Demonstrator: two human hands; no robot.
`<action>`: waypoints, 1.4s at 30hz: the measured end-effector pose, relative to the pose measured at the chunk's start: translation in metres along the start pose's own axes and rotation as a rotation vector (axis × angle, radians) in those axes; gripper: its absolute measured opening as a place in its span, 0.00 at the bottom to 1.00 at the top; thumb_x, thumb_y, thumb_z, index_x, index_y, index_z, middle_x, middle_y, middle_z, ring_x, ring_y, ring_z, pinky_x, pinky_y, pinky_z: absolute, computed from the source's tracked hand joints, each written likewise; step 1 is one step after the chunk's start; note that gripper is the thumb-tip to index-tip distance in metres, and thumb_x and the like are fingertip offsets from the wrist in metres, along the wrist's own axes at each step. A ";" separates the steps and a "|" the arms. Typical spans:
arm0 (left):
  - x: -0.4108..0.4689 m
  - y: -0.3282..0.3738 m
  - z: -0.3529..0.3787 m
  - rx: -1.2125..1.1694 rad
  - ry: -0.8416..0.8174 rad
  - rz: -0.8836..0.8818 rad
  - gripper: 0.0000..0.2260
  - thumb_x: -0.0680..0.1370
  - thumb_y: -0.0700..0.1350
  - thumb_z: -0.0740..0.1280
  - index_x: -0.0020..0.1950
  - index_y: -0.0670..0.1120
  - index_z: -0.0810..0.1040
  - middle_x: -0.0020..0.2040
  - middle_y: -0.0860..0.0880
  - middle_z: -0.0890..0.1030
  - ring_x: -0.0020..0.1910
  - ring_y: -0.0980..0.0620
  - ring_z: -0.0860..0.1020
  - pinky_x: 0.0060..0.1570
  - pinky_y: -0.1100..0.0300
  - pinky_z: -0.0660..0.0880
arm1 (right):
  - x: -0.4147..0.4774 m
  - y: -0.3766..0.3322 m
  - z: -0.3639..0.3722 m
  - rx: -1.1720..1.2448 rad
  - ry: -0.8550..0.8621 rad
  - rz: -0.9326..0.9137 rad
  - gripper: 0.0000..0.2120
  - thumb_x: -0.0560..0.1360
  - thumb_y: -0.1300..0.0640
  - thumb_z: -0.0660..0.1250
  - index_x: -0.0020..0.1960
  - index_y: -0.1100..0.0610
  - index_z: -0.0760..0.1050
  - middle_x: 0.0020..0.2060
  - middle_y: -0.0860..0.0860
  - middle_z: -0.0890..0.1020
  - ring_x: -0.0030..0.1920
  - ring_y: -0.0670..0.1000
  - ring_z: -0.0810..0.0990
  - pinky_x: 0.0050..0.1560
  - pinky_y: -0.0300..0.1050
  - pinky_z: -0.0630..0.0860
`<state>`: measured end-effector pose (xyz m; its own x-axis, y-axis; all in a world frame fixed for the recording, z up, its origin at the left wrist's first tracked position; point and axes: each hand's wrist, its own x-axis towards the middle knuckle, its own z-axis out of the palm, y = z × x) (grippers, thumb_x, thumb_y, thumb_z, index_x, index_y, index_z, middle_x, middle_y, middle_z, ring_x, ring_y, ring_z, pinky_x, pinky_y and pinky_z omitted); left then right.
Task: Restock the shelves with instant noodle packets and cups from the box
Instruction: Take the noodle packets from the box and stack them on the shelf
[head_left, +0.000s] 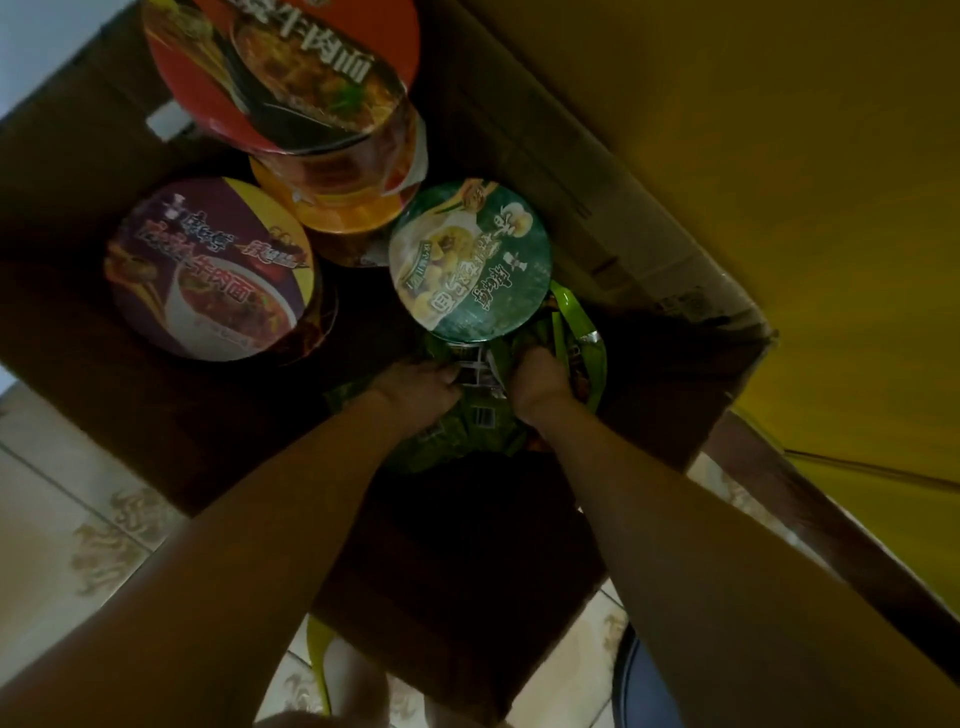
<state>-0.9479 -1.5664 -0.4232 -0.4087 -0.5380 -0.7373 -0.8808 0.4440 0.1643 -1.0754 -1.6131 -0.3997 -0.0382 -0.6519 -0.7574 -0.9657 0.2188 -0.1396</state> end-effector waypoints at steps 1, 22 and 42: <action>0.003 -0.001 0.002 -0.008 0.000 -0.004 0.22 0.80 0.40 0.56 0.74 0.45 0.58 0.77 0.43 0.52 0.74 0.42 0.56 0.70 0.46 0.60 | 0.001 0.000 0.003 0.040 -0.017 0.018 0.15 0.80 0.63 0.53 0.64 0.66 0.69 0.63 0.62 0.74 0.64 0.59 0.72 0.59 0.45 0.68; -0.046 0.001 -0.011 -0.104 -0.011 -0.176 0.14 0.80 0.38 0.55 0.63 0.44 0.74 0.61 0.43 0.76 0.61 0.44 0.74 0.56 0.51 0.70 | -0.046 -0.006 0.004 0.111 0.031 0.002 0.14 0.77 0.58 0.63 0.58 0.65 0.75 0.57 0.64 0.78 0.58 0.61 0.77 0.52 0.47 0.74; -0.292 0.052 -0.174 -0.273 0.504 -0.455 0.08 0.71 0.39 0.70 0.49 0.46 0.77 0.44 0.47 0.80 0.45 0.45 0.80 0.44 0.55 0.75 | -0.255 -0.052 -0.169 0.059 0.072 -0.265 0.05 0.77 0.59 0.62 0.46 0.58 0.66 0.37 0.55 0.75 0.45 0.60 0.76 0.39 0.46 0.66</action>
<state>-0.9158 -1.5113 -0.0856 0.0098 -0.9201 -0.3915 -0.9909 -0.0614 0.1196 -1.0592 -1.5809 -0.0921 0.1933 -0.7417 -0.6422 -0.9280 0.0742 -0.3650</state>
